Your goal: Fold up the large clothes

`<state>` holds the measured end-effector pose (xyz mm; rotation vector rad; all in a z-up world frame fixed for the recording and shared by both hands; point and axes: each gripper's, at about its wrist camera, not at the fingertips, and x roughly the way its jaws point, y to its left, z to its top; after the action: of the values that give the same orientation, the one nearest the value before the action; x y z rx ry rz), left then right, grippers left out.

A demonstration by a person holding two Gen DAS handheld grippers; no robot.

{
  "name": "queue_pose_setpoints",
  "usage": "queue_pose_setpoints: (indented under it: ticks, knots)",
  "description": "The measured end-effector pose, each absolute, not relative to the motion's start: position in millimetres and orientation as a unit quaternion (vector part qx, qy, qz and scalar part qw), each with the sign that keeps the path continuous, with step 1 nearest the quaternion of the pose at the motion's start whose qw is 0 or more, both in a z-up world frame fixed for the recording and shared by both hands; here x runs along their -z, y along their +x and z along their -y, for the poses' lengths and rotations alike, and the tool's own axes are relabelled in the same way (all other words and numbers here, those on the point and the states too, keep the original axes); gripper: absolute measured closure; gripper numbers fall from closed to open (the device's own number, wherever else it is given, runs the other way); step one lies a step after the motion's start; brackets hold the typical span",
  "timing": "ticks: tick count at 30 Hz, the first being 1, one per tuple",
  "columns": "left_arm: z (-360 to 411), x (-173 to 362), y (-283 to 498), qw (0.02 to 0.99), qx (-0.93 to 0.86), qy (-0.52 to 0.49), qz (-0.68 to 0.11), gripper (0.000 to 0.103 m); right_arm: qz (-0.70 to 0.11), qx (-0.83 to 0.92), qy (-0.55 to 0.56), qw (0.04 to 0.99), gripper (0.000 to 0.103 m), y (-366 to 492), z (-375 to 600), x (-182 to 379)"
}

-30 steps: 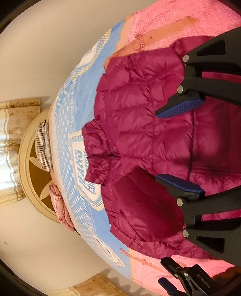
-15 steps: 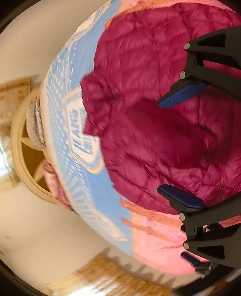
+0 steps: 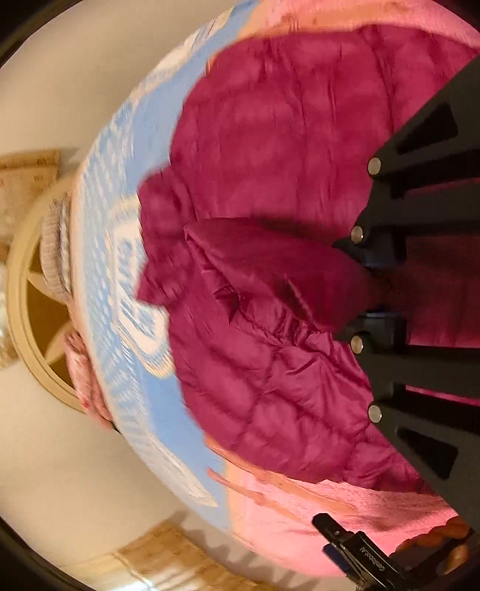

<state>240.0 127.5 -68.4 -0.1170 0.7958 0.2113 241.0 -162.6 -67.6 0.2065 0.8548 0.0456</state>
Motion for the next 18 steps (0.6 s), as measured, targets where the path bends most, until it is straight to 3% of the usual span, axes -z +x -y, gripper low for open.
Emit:
queue_pose_setpoints:
  ticks: [5, 11, 14, 18]
  knots:
    - [-112, 58, 246, 0.922, -0.094, -0.041, -0.374, 0.001, -0.408, -0.01, 0.132, 0.903, 0.088, 223, 206, 68]
    - [-76, 57, 262, 0.924, -0.084, 0.0, -0.373, 0.001, -0.434, -0.005, 0.168, 0.885, 0.085, 218, 240, 108]
    - [-59, 61, 268, 0.922, -0.079, 0.028, -0.377, 0.001, -0.436, -0.012, 0.166, 0.885, 0.075, 207, 248, 108]
    - [-55, 61, 268, 0.923, -0.081, 0.04, -0.373, 0.001, -0.397, 0.022, 0.172, 0.901, 0.045, 172, 273, 85]
